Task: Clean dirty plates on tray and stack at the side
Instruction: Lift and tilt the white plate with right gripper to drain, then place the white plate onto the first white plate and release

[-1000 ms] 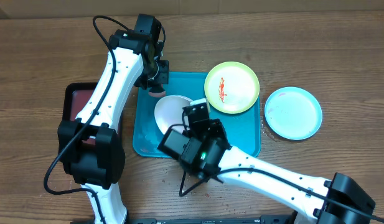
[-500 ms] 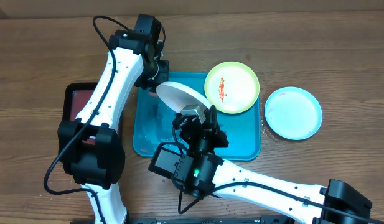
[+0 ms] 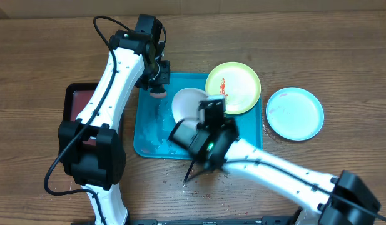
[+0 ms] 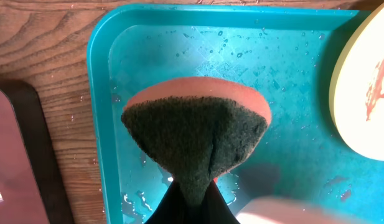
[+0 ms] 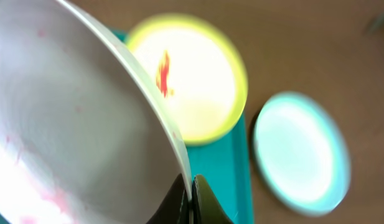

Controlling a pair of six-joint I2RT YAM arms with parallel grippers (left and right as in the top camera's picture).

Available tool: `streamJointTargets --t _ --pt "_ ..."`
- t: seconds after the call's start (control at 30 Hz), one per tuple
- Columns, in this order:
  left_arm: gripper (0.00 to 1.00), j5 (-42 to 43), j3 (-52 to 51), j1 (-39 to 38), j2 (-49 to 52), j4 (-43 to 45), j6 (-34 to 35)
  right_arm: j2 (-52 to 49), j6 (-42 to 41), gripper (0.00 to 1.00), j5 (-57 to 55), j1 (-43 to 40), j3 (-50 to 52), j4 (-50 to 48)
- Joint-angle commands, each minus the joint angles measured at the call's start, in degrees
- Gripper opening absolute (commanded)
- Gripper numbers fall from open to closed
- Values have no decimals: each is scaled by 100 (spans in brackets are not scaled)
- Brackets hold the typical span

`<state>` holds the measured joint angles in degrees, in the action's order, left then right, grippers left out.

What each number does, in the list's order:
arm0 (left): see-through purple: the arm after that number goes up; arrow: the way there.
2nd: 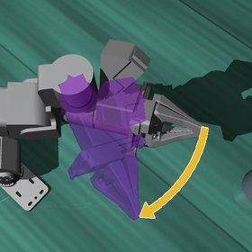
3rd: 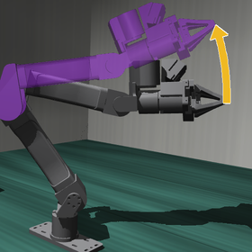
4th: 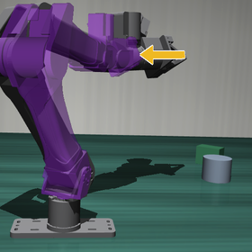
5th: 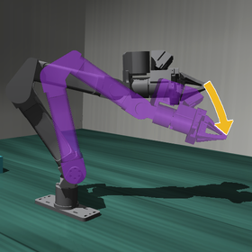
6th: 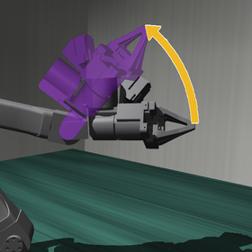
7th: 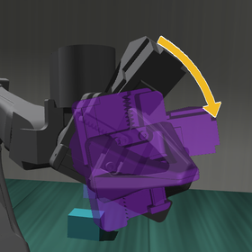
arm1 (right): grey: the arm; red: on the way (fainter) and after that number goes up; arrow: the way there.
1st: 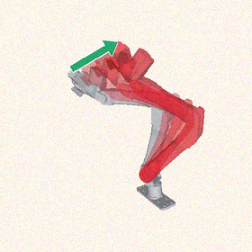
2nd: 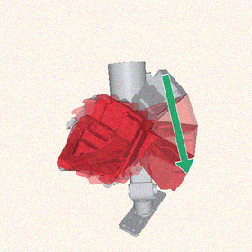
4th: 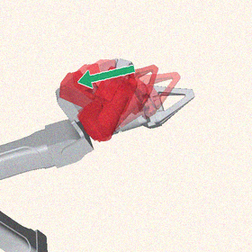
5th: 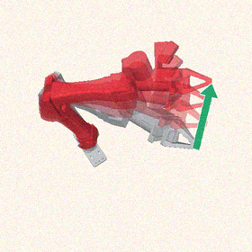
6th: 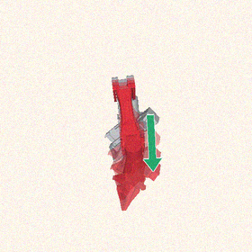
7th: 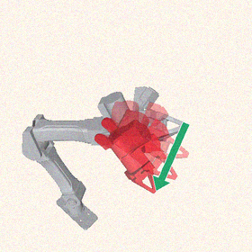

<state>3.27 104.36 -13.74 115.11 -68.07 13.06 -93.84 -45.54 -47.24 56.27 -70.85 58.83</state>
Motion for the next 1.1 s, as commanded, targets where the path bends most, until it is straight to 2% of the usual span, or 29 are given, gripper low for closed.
streamJointTargets --t 0.0,0.17,0.3,0.33,0.37,0.5,0.67,0.9,0.97,1.0,1.07 --pt "4 85 -37 20 -9 35 -125 568 -179 4 1784 -874 -129 57" --pt "4 85 -39 20 -9 31 -127 1172 616 4 3528 -2610 -129 22" --pt "4 90 -39 20 -9 33 -125 1270 1163 4 4548 -4341 -122 175" --pt "5 90 -39 20 -9 33 -125 1233 1241 4 4673 -4918 -109 273" --pt "4 90 -39 20 -9 33 -125 1222 1274 4 4704 -5045 -107 293" --pt "4 87 -39 20 -9 37 -125 981 1563 4 4756 -6572 74 358" --pt "4 90 -39 20 -9 63 -125 568 1718 4 4784 -7392 407 175" --pt "4 87 -39 20 -9 66 -125 -11 1775 5 4782 -7563 916 -358" --pt "4 85 -39 20 -9 68 -127 -94 1777 17 4789 -7556 1008 -501" --pt "4 85 -39 20 -9 66 -127 -118 1781 31 4806 -7552 1027 -544" --pt "4 87 -39 20 -9 66 -127 -122 2002 49 4966 -7552 1025 -597"
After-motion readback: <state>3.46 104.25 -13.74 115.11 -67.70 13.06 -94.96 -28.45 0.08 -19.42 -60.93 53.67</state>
